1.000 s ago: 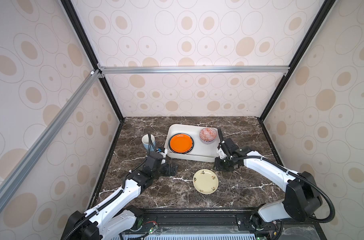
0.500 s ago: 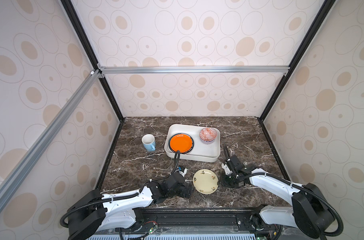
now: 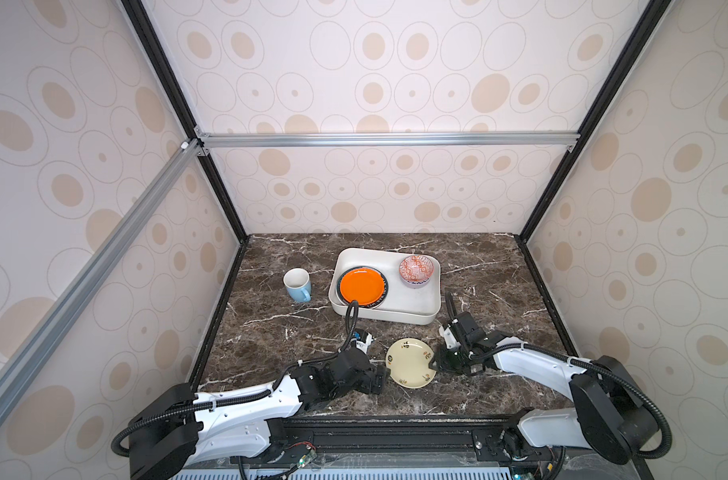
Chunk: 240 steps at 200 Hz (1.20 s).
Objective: Place the mixed dishes into the plastic bin
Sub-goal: 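Grip the cream plate rim with both grippers from opposite sides, then lift the cream plate with the right gripper and lower it into the bin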
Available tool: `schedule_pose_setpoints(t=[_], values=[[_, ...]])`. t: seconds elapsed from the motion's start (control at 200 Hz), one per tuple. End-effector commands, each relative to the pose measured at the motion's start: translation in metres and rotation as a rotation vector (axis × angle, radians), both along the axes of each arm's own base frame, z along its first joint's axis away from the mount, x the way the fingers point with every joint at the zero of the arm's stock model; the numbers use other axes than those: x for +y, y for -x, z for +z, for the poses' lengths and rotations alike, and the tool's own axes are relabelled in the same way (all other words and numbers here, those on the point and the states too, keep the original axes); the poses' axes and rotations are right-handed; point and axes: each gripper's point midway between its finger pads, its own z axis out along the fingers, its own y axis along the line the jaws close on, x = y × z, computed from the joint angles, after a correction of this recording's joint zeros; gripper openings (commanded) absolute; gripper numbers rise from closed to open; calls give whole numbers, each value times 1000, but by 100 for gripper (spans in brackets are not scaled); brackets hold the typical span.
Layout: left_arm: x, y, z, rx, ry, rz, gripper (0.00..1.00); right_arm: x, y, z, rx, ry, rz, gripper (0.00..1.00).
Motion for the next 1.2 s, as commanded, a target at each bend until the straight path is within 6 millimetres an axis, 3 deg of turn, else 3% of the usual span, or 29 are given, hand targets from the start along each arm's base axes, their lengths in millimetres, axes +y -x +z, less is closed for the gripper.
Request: schedule_pose_setpoints(t=[0.0,0.115,0.205,0.435,0.665,0.85,1.04,1.195], values=[[2,-3,8,-16,-1,28,97,0,1,-6,30,22,-6,17],[5,-5,10,-31,-22,29,97,0,-2,1,26,34,-3,0],[10,-10,18,-59,-46,49,98,0,-7,20,0,39,-2,0],[40,-28,49,-119,-25,131,99,12,-31,92,-108,-4,12,0],[79,-48,85,-181,-21,219,99,42,-78,142,-184,-61,37,0],[99,-68,107,-220,-69,261,99,76,-134,150,-194,-52,81,0],[116,-93,120,-221,-113,293,99,113,-197,137,-176,-50,122,0],[134,-113,129,-218,-135,331,99,133,-239,122,-162,-47,135,0]])
